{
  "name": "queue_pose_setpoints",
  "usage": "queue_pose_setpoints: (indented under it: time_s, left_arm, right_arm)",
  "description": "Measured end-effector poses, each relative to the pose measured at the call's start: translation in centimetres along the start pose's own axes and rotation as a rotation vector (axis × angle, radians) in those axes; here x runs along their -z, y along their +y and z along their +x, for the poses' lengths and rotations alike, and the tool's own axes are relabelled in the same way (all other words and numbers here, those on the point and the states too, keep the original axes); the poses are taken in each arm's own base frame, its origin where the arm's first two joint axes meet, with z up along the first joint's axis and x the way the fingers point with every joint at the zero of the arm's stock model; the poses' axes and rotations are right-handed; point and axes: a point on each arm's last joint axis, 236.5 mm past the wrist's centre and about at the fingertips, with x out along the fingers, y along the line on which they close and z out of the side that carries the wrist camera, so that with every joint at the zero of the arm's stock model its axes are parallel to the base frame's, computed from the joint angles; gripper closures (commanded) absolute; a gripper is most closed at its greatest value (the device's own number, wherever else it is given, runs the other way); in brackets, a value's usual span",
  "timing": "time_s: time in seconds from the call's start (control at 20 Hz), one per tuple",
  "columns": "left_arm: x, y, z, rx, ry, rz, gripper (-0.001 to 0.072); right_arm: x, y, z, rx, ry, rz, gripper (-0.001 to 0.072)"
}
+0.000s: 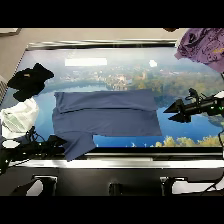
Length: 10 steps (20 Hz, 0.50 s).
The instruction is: Fold the clothes and pants, and hang the long-sleeved shirts on hangers.
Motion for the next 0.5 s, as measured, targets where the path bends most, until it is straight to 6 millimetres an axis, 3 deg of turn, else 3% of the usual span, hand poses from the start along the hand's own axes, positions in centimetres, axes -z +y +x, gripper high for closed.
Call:
queue_pose_setpoints:
  time_s: [0.1,0.2,0.3,0.35,0.45,0.5]
  left_arm:
    - [-0.1,0.0,0.4,-0.002,-0.002,0.001,0.0161]
    - [-0.3,0.0,0.6,-0.004,-0.007,-0.002,0.0231]
    - [-0.6,0.3,0.9,-0.017,-0.014,-0.004,0.0474]
    - [-0.8,0.6,1.0,-0.025,-0.018,-0.005,0.056]
    - [-0.9,0.8,1.2,-0.032,-0.021,-0.009,0.0687]
    - [-0.9,0.8,1.2,-0.032,-0.02,-0.011,0.0688]
  right_arm:
    - [0.2,0.1,0.0,-0.002,0.007,-0.001,0.0192]
    - [0.3,0.1,0.0,-0.002,0.011,-0.001,0.0192]
    - [0.3,0.1,0.0,-0.003,0.014,-0.001,0.0192]
    - [0.3,0.1,0.0,-0.003,0.014,-0.001,0.0192]
    - [0.5,0.1,0.0,-0.005,0.02,-0.001,0.0194]
    - [0.5,0.2,-0.1,-0.005,0.02,-0.006,0.0194]
